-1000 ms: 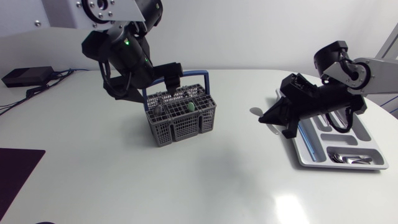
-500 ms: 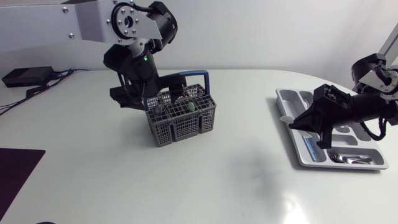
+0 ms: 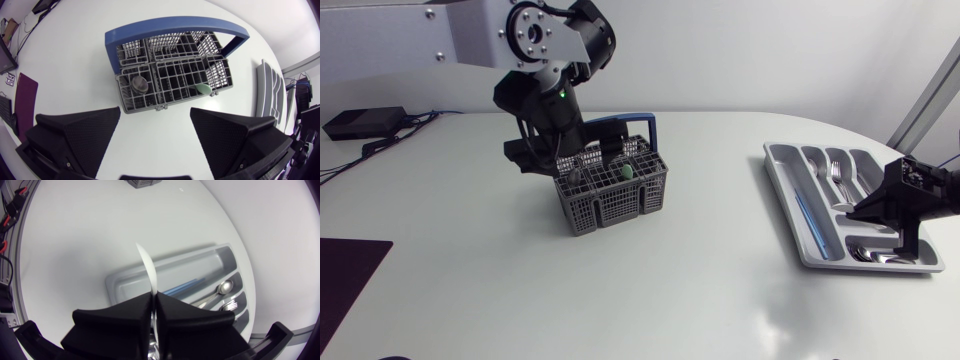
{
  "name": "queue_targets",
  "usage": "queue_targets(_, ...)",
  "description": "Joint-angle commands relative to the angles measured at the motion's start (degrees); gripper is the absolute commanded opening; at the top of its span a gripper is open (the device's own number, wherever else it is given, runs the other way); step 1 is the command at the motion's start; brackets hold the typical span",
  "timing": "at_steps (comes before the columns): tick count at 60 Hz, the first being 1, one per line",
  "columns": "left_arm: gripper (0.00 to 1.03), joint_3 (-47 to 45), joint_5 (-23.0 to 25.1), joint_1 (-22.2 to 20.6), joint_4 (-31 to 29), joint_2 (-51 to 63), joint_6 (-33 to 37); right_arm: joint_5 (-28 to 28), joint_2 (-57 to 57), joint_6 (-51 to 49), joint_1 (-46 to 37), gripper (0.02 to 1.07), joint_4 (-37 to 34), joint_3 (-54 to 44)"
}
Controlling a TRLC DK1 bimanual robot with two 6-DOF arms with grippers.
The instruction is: Unload the cutlery basket into the drawer organizer.
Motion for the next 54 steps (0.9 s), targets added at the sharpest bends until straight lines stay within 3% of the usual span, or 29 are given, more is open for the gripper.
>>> queue_targets(1, 0.98, 2.0, -0.56, -0.8, -0.41, -0.24, -1.93, 1.52, 3.46, -5.98, -2.48, 0.08, -0.67, 1.24)
queue_targets(26, 0.98, 2.71, -0.56, -2.65, -0.14, -0.68, -2.9, 9.43, 12.95, -14.5, -10.74, 0.09, 8.12, 0.54)
queue_targets(36, 0.98, 2.79, -0.56, -3.0, -0.14, -0.86, -3.25, 11.54, 13.04, -14.5, -11.27, 0.62, 12.07, -1.22)
queue_targets(42, 0.98, 2.88, -0.56, -2.91, -0.14, -0.86, -3.42, 12.16, 11.37, -14.33, -11.18, 0.81, 12.33, -1.83)
queue_targets(54, 0.98, 3.5, -0.56, -2.91, 0.03, -0.68, -3.6, 11.98, 5.22, -10.9, -8.8, 0.93, 12.16, -4.03)
